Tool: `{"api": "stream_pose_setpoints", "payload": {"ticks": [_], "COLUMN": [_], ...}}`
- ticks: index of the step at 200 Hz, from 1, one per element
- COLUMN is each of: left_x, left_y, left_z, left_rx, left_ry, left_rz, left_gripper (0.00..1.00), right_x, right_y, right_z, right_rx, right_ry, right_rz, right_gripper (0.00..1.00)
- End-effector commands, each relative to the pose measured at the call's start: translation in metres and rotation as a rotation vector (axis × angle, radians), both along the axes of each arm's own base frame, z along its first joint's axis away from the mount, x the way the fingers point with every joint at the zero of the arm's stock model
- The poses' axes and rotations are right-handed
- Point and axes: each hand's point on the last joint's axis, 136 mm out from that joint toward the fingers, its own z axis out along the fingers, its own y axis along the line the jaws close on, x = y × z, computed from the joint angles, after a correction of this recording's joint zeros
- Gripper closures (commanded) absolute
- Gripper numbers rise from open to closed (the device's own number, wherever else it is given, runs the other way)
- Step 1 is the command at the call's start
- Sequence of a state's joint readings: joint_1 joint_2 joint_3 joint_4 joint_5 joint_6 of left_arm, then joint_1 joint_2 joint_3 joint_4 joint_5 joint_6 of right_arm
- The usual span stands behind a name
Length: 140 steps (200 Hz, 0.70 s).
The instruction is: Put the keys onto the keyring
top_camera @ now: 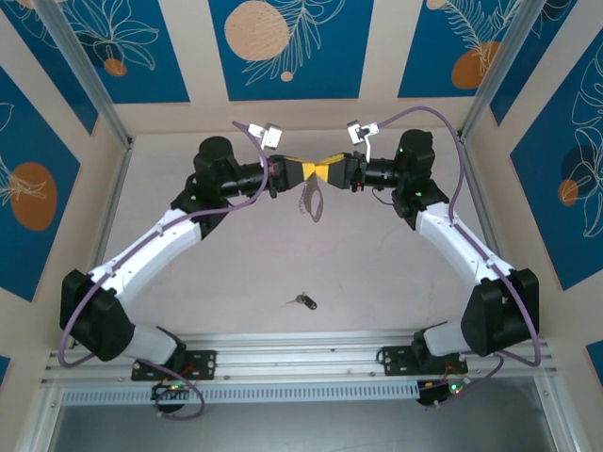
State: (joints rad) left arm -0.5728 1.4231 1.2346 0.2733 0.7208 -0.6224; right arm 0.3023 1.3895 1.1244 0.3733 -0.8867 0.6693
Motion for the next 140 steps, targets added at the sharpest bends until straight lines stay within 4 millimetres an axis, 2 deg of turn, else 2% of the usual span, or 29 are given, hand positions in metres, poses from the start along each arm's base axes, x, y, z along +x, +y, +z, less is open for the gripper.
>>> {"api": "stream_pose_setpoints", "payload": {"ticks": [1, 75, 112, 140], "left_x": [0.0, 0.003, 0.0, -0.002], "left_y": [-0.001, -0.002, -0.002, -0.003], "left_z": [-0.003, -0.007, -0.003, -0.001], "left_rx": [0.001, 0.005, 0.001, -0.004], "left_ry": [-0.007, -0.004, -0.017, -0.027], "left_rz": [0.017, 0.02, 0.007, -0.002], "left_gripper": [1.0, 1.0, 1.0, 1.0], "right_x": [-0.012, -0.017, -0.009, -0.007], "right_y": [-0.005, -0.017, -0.025, -0.023], "right_z": [0.013, 0.015, 0.007, 0.001], "right_rx": [0.016, 0.02, 0.019, 0.024], "right_ry": [-0.046, -0.05, -0.029, -0.012], "right_rz": [0.005, -0.026, -0.066, -0.051], "right_gripper": [0.66, 0.49, 0.48, 0.51]}}
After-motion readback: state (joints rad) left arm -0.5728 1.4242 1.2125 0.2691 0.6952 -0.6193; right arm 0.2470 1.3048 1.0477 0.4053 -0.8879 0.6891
